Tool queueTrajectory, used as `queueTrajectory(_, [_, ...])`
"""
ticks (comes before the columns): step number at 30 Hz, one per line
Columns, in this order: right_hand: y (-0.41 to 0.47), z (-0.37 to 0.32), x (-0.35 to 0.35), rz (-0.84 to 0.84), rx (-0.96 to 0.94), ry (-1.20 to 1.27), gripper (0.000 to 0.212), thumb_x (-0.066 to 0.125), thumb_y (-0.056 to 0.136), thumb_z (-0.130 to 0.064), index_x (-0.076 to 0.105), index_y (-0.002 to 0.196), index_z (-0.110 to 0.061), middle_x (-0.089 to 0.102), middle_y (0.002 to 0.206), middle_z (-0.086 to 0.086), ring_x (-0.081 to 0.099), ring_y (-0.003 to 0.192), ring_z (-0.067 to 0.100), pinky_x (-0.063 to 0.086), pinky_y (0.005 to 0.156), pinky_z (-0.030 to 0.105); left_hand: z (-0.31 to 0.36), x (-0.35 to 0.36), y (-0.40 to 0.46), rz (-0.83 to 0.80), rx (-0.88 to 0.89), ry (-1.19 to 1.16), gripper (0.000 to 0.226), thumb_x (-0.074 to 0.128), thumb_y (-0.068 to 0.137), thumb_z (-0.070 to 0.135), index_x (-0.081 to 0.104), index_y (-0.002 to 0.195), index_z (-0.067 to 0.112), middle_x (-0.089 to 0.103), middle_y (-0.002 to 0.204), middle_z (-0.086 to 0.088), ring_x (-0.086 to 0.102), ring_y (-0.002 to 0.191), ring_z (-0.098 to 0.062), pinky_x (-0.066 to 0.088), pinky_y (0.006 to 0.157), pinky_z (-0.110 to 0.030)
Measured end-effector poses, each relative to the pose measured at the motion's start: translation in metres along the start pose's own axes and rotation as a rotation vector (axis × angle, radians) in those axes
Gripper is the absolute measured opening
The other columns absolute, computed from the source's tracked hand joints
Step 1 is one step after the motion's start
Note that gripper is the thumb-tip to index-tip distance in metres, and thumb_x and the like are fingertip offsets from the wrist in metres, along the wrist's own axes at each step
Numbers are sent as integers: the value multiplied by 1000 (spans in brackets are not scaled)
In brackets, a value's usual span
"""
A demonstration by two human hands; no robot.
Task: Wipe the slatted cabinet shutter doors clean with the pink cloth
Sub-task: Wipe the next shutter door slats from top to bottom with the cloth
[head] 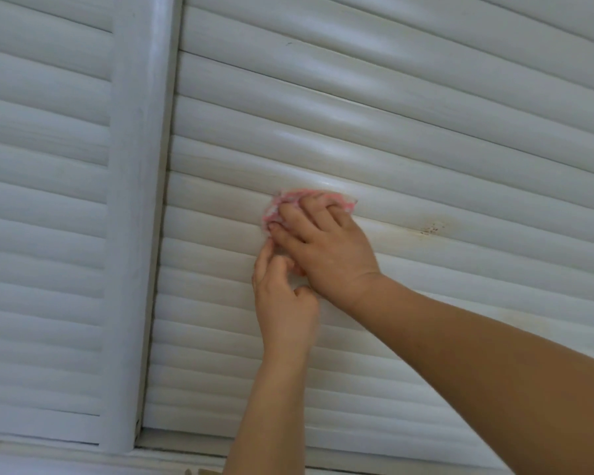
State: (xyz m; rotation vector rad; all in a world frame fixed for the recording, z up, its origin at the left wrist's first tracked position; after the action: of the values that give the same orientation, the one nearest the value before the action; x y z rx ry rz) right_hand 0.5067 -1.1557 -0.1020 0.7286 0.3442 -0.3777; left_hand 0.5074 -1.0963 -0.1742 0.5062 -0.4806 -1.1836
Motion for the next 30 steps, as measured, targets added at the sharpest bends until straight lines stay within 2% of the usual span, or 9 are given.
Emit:
queueTrajectory(3, [-8, 3, 4, -33, -8, -9, 42, 40, 82, -23, 71, 110, -16, 66, 115, 10, 63, 102, 34, 51, 78, 41, 2, 1, -4, 42, -43, -2, 35, 44, 68, -15, 46, 70, 20, 38, 141, -7, 36, 130, -18, 24, 92, -11])
queueTrajectory(11, [-70, 48, -8, -29, 183, -25, 51, 33, 77, -10, 68, 115, -10, 66, 112, 15, 64, 91, 36, 54, 76, 42, 14, 15, -13, 7, 42, 40, 50, 43, 64, -20, 40, 67, 30, 40, 141, -8, 35, 131, -22, 21, 100, -14])
queueTrajectory(14, [-102, 66, -12, -32, 281, -36, 54, 30, 76, -7, 66, 117, -6, 65, 113, 17, 63, 98, 37, 53, 79, 43, 17, 25, -19, -56, 96, 62, 44, 42, 62, -21, 45, 72, 22, 39, 142, -7, 33, 132, -23, 12, 96, 0])
queueTrajectory(17, [-132, 85, -15, -37, 401, -50, 58, 29, 72, -5, 66, 116, -5, 65, 112, 18, 54, 101, 34, 54, 73, 43, 18, 36, -26, -158, 144, 93, 39, 42, 63, -20, 47, 76, 17, 33, 147, -6, 24, 137, -22, 8, 100, -2])
queueTrajectory(21, [-163, 108, -16, -124, 634, -12, 57, 55, 65, 15, 63, 118, -5, 63, 115, 17, 59, 86, 40, 51, 64, 42, 16, 48, -33, -256, 171, 163, 35, 42, 67, -16, 46, 76, 18, 21, 153, 0, 5, 143, -14, 0, 104, -6])
queueTrajectory(23, [-172, 115, -18, -172, 712, 19, 64, 62, 63, 20, 61, 121, -7, 61, 119, 16, 57, 88, 42, 49, 64, 40, 17, 51, -35, -266, 165, 198, 34, 42, 70, -15, 46, 78, 18, 14, 154, 2, -2, 143, -13, 0, 107, -11])
queueTrajectory(26, [-183, 123, -25, -156, 838, 121, 52, 52, 80, 9, 59, 125, -15, 57, 124, 0, 51, 103, 31, 51, 68, 38, 21, 53, -36, -292, 137, 246, 31, 44, 72, -12, 46, 80, 18, 7, 156, 2, -6, 143, -14, 2, 113, -21])
queueTrajectory(28, [-193, 132, -32, -23, 1038, 296, 34, 47, 91, -5, 63, 117, -18, 50, 107, -22, 49, 96, 12, 55, 60, 40, 21, 52, -34, -305, 131, 266, 30, 45, 72, -11, 46, 79, 18, 6, 156, 1, -6, 143, -15, 3, 114, -26])
queueTrajectory(30, [-202, 141, -39, 109, 1188, 383, 27, 47, 95, -13, 63, 117, -18, 43, 105, -17, 54, 87, 12, 56, 48, 32, 20, 50, -33, -314, 137, 276, 29, 46, 71, -11, 47, 79, 18, 8, 156, 1, -4, 144, -15, 4, 114, -26])
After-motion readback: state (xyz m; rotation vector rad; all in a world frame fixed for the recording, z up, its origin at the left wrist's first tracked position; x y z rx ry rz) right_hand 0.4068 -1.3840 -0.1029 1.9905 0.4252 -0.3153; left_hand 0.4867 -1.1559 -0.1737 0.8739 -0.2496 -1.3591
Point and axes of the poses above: each hand's wrist, its own y-axis towards the middle knuckle, its own x-axis out of the palm, z = x × y, the point moved 4 cm from there along y, towards the middle knuckle
